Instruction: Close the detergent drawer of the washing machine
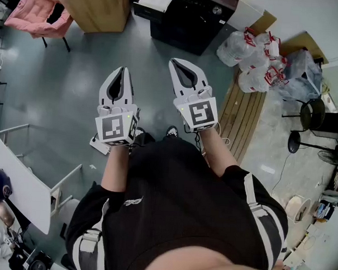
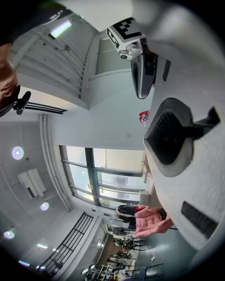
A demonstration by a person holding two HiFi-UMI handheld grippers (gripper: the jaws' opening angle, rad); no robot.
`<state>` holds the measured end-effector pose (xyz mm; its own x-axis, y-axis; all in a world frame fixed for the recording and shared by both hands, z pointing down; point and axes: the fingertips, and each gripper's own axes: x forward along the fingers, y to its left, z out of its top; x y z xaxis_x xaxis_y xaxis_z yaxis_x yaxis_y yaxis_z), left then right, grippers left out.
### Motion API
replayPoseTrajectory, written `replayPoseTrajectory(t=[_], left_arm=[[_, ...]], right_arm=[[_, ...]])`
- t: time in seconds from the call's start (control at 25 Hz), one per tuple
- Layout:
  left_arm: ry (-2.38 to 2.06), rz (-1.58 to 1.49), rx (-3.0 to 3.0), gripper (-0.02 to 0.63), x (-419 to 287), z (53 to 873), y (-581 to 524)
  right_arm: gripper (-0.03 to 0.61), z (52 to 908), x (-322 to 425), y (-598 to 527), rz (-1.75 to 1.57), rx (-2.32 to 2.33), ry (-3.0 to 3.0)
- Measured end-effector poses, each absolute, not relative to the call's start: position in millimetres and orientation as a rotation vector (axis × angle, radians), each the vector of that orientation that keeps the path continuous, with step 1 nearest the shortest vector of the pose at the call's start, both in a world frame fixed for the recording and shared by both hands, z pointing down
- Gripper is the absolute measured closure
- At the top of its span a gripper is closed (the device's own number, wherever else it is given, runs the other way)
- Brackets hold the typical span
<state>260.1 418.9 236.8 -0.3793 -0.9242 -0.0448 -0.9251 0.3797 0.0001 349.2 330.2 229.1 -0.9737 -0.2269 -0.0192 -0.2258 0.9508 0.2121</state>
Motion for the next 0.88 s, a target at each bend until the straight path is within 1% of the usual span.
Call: replayPoseTrajectory(t=[0.56, 0.6, 0.64, 0.68, 0.76, 0.88], left_arm=[[2.596, 0.049, -1.815, 0.606, 256, 253, 425], [2.598, 0.045, -1.825, 0.586, 254, 255, 426], [2.597, 0.041, -1.836, 0.514, 253, 256, 426], [2.594, 0.037, -1.845, 0.502, 251, 257, 426], [2.586, 0.034, -1.851, 0.503, 248, 256, 428], [2.575, 0.033, -1.867, 0.502, 241, 258, 433]], right_arm=[[0.572, 244, 342, 347, -0.297, 0.316, -3.083], [0.571, 246, 340, 348, -0.289, 0.314, -3.078], [0.541, 247, 338, 349, -0.278, 0.309, -3.075], [0.512, 248, 337, 350, -0.267, 0.305, -3.073], [0.514, 250, 335, 351, -0.252, 0.308, -3.069], [0.497, 254, 331, 355, -0.242, 0.331, -3.052]])
